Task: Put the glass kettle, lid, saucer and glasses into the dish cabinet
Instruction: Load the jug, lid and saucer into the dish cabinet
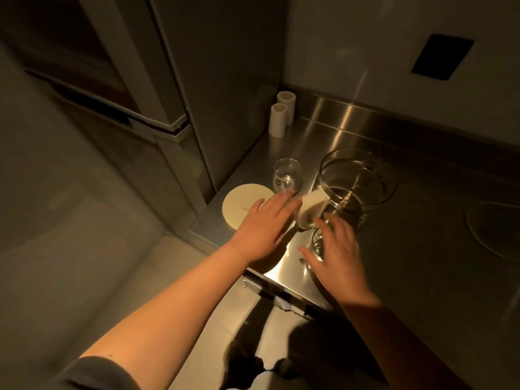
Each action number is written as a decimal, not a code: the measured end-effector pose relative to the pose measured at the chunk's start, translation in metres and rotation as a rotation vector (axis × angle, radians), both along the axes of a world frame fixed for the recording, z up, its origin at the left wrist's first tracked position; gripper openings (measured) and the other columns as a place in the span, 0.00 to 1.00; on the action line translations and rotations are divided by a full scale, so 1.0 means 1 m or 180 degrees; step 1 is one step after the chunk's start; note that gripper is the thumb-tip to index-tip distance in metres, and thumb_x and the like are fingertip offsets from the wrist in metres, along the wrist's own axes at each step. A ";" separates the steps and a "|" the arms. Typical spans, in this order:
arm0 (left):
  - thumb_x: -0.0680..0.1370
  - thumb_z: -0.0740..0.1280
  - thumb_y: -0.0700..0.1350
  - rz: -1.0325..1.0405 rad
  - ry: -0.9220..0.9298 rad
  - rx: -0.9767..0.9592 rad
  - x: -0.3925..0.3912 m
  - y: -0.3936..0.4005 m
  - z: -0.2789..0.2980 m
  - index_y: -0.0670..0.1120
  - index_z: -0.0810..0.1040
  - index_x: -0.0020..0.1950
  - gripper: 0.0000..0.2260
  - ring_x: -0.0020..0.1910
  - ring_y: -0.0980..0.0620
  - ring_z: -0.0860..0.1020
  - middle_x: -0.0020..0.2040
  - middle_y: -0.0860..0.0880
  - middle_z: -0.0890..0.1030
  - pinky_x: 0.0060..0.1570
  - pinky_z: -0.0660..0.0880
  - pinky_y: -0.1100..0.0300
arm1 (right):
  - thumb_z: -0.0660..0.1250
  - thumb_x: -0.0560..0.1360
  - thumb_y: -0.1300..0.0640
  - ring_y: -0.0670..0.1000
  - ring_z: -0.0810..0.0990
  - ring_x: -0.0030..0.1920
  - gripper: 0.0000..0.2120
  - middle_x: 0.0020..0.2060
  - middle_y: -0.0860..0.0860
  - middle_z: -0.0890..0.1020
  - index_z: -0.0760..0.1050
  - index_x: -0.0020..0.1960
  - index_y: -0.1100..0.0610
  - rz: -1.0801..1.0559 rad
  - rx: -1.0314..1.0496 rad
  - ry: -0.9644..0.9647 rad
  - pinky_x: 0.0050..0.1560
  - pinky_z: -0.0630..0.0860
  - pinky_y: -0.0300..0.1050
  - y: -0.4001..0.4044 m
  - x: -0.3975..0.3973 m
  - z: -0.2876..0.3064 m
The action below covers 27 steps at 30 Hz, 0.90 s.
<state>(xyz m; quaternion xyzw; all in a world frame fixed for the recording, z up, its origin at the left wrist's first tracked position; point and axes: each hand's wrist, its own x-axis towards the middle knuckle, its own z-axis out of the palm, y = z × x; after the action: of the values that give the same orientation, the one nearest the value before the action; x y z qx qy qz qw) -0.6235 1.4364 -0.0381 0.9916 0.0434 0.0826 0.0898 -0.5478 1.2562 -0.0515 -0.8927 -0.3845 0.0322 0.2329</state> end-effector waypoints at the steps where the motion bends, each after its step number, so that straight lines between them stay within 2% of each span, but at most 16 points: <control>1: 0.76 0.62 0.46 0.0044 -0.0010 0.0022 -0.008 0.009 0.001 0.50 0.52 0.77 0.32 0.75 0.46 0.55 0.77 0.45 0.54 0.71 0.56 0.47 | 0.62 0.73 0.41 0.52 0.58 0.72 0.28 0.71 0.52 0.65 0.64 0.70 0.50 0.0027 0.0084 -0.0096 0.68 0.62 0.51 0.007 -0.006 0.005; 3: 0.76 0.64 0.46 0.0151 0.0019 0.0071 -0.024 0.030 0.005 0.51 0.49 0.77 0.34 0.76 0.47 0.53 0.78 0.46 0.52 0.73 0.54 0.50 | 0.64 0.74 0.44 0.52 0.60 0.70 0.25 0.68 0.52 0.67 0.66 0.68 0.51 0.0160 0.0186 -0.0295 0.66 0.67 0.53 0.028 -0.018 0.014; 6: 0.76 0.65 0.46 0.0250 -0.0069 0.0209 -0.046 0.073 0.017 0.50 0.48 0.77 0.36 0.76 0.48 0.53 0.78 0.47 0.52 0.73 0.56 0.51 | 0.65 0.74 0.47 0.51 0.59 0.71 0.27 0.69 0.51 0.65 0.63 0.70 0.51 0.0386 0.0179 -0.0397 0.68 0.64 0.51 0.076 -0.033 0.029; 9: 0.75 0.66 0.44 0.0350 -0.0254 0.0326 -0.069 0.127 0.035 0.49 0.51 0.77 0.35 0.75 0.47 0.56 0.77 0.46 0.56 0.72 0.59 0.51 | 0.66 0.75 0.48 0.52 0.58 0.72 0.29 0.71 0.52 0.64 0.62 0.72 0.52 0.0569 0.0197 -0.0484 0.69 0.58 0.47 0.137 -0.049 0.043; 12: 0.75 0.63 0.45 0.0539 -0.0362 0.0422 -0.092 0.189 0.054 0.48 0.54 0.77 0.32 0.74 0.47 0.57 0.76 0.45 0.57 0.71 0.60 0.50 | 0.65 0.76 0.49 0.53 0.60 0.72 0.29 0.72 0.54 0.63 0.61 0.73 0.55 0.0767 0.0222 -0.0564 0.70 0.57 0.47 0.205 -0.069 0.059; 15: 0.75 0.59 0.47 0.0488 -0.0468 0.0452 -0.112 0.246 0.070 0.44 0.62 0.74 0.27 0.71 0.45 0.64 0.72 0.43 0.66 0.70 0.60 0.51 | 0.65 0.76 0.50 0.56 0.60 0.72 0.29 0.72 0.55 0.63 0.61 0.74 0.57 0.0849 0.0200 -0.0632 0.71 0.58 0.48 0.270 -0.089 0.072; 17: 0.73 0.64 0.43 0.0413 -0.0492 0.0528 -0.118 0.279 0.074 0.44 0.65 0.73 0.27 0.70 0.45 0.66 0.70 0.43 0.69 0.70 0.59 0.52 | 0.65 0.75 0.50 0.60 0.63 0.67 0.28 0.69 0.54 0.68 0.64 0.72 0.57 0.0593 0.0196 -0.0741 0.68 0.63 0.53 0.303 -0.099 0.076; 20: 0.74 0.65 0.41 0.0520 -0.0540 0.0496 -0.119 0.318 0.076 0.45 0.61 0.74 0.29 0.72 0.46 0.62 0.73 0.44 0.65 0.71 0.54 0.54 | 0.68 0.73 0.53 0.60 0.67 0.58 0.25 0.59 0.53 0.75 0.70 0.68 0.57 -0.0095 0.0461 -0.0720 0.58 0.70 0.56 0.327 -0.109 0.074; 22: 0.75 0.63 0.41 0.0544 -0.0515 0.0445 -0.115 0.333 0.074 0.45 0.59 0.75 0.29 0.73 0.45 0.59 0.74 0.43 0.63 0.72 0.51 0.55 | 0.69 0.72 0.55 0.59 0.67 0.59 0.24 0.58 0.54 0.75 0.71 0.67 0.56 -0.0293 0.0502 -0.0761 0.58 0.71 0.56 0.331 -0.113 0.069; 27: 0.77 0.62 0.43 0.0457 -0.0359 0.0283 -0.105 0.346 0.054 0.46 0.50 0.77 0.32 0.74 0.47 0.58 0.74 0.44 0.62 0.71 0.46 0.58 | 0.68 0.72 0.56 0.58 0.64 0.65 0.26 0.62 0.54 0.72 0.68 0.68 0.55 -0.0521 0.0501 -0.0648 0.64 0.66 0.57 0.334 -0.124 0.063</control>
<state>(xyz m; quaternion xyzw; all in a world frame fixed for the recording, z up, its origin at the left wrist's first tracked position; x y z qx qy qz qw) -0.7285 1.7828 0.0161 0.9827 0.1055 0.1464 0.0419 -0.6718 1.5900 0.0111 -0.8987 -0.3335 -0.1079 0.2638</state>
